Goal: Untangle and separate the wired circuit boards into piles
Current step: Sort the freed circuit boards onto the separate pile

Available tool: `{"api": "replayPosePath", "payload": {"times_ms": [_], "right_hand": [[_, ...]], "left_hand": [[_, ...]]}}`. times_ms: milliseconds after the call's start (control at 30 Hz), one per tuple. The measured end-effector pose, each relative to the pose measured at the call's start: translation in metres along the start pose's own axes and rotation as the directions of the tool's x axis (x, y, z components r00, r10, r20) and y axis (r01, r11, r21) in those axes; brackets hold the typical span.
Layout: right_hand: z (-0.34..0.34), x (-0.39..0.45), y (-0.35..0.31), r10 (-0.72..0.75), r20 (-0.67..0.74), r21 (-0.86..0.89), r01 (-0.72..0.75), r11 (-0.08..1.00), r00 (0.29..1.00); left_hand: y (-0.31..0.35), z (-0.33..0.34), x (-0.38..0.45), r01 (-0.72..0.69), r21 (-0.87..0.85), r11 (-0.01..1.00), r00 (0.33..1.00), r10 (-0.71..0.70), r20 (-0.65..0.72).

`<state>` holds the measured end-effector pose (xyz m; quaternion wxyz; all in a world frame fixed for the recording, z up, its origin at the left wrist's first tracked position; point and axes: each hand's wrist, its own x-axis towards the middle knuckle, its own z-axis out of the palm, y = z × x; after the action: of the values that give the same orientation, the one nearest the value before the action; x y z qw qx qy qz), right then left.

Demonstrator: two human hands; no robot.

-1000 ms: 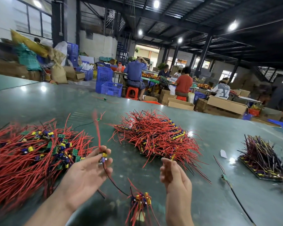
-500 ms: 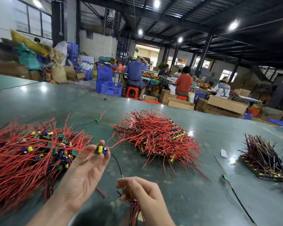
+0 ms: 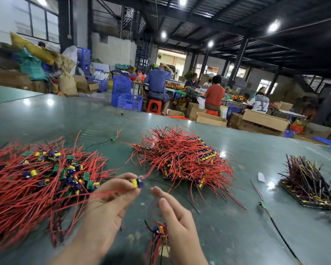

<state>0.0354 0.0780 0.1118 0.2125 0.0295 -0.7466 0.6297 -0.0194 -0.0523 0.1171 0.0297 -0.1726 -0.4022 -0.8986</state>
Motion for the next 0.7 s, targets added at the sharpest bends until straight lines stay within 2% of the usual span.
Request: {"api": "replayPosePath", "payload": {"times_ms": [67, 133, 233, 333, 433, 533, 600, 700], "right_hand": [[0.005, -0.002, 0.000, -0.016, 0.020, 0.053, 0.015, 0.998, 1.000], [0.005, -0.001, 0.001, 0.007, -0.038, 0.171, 0.000, 0.985, 0.999], [-0.002, 0.004, 0.002, 0.098, -0.091, 0.336, -0.062, 0.940, 0.991], [-0.006, 0.005, 0.006, 0.111, -0.072, 0.345, -0.080, 0.935, 0.991], [-0.006, 0.004, 0.008, 0.122, -0.064, 0.362, -0.091, 0.928, 0.990], [-0.007, 0.005, 0.006, 0.161, -0.041, 0.449, -0.126, 0.885, 0.986], [-0.008, 0.005, 0.003, 0.183, 0.015, 0.507, -0.165, 0.846, 0.983], [-0.011, 0.004, -0.003, 0.186, 0.104, 0.449, -0.213, 0.868, 0.977]], "left_hand": [[-0.007, 0.005, -0.007, -0.038, 0.151, 0.988, 0.995, 0.024, 0.098], [-0.011, 0.008, -0.011, -0.073, 0.237, 0.969, 0.988, 0.037, 0.152], [-0.012, 0.006, -0.011, -0.047, 0.271, 0.962, 0.993, 0.015, 0.119], [-0.011, 0.007, -0.012, -0.003, 0.275, 0.961, 0.989, -0.038, 0.144], [-0.012, 0.006, -0.013, 0.112, 0.199, 0.973, 0.975, -0.147, 0.168], [-0.011, 0.004, -0.013, 0.236, 0.130, 0.963, 0.936, -0.261, 0.235], [-0.010, 0.004, -0.012, 0.366, 0.030, 0.930, 0.903, -0.362, 0.233], [-0.006, 0.007, -0.011, 0.517, 0.086, 0.852, 0.824, -0.523, 0.217]]}}
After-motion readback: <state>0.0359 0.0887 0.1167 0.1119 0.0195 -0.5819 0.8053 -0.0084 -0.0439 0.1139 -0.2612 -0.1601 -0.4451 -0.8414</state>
